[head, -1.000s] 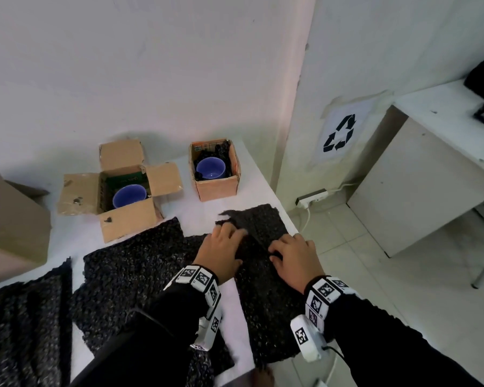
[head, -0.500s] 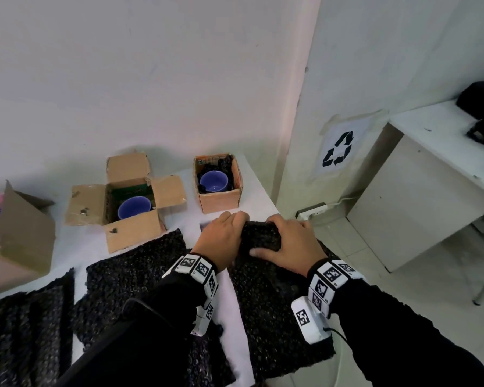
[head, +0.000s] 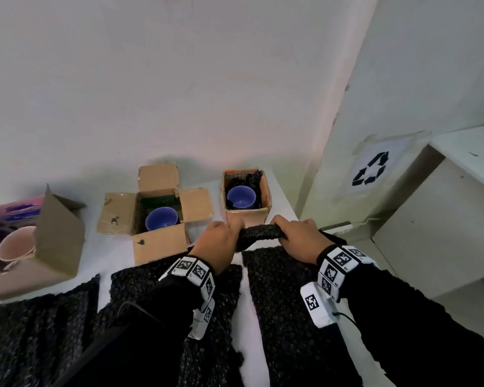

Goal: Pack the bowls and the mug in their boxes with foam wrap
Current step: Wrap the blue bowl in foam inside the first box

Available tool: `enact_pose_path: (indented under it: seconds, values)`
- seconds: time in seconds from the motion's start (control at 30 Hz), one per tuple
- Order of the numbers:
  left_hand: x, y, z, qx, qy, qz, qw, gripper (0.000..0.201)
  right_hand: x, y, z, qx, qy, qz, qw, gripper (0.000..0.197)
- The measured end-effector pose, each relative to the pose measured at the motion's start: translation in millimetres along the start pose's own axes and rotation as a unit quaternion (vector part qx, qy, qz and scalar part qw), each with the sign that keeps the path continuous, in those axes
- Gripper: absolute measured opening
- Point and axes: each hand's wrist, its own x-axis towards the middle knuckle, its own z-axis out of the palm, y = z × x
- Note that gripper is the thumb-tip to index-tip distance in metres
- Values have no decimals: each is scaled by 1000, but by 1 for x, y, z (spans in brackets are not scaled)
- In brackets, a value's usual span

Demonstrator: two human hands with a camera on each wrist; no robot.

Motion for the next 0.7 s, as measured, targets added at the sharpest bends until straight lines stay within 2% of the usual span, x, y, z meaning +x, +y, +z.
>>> enact_pose_path:
  seconds: [0.03,0.1,0.13,0.2,0.27,0.33,0.4,0.47,0.53,0.6,0.7]
  values:
    - [1,-4,1,-28,-3,-21,999,22,5,-1,-3,-2,-2,-6,1000,24]
    - [3,-10,4,-89,5,-46,995,22,15,-3,-10,7,-17,-19,1000,41]
    - [5,-13,5,-100,17,-48,994,23,21,-3,-13,25,-22,-23,999,48]
    - [9,-20,8,-85,52,-25,995,34,35,-2,-19,83,-11,-21,996,51]
    - [15,-25,10,-71,71,-1,995,48,53,1,-26,73,11,-19,997,49]
    - [25,-28,14,-76,84,-4,994,52,71,6,-31,-3,23,-27,999,36]
    - [35,-31,16,-79,110,-38,990,44,88,9,-36,-52,53,-38,997,28]
    - [45,-35,16,-113,145,-87,979,35,105,10,-43,-70,116,-55,989,26]
    - [52,-38,16,-144,176,-108,968,26,123,9,-49,-67,175,-87,978,23]
    - [57,-43,20,-114,186,-106,970,21,140,4,-50,-48,203,-123,970,20]
    - [60,-48,30,-28,182,-106,977,29,160,-10,-45,-34,203,-144,968,18]
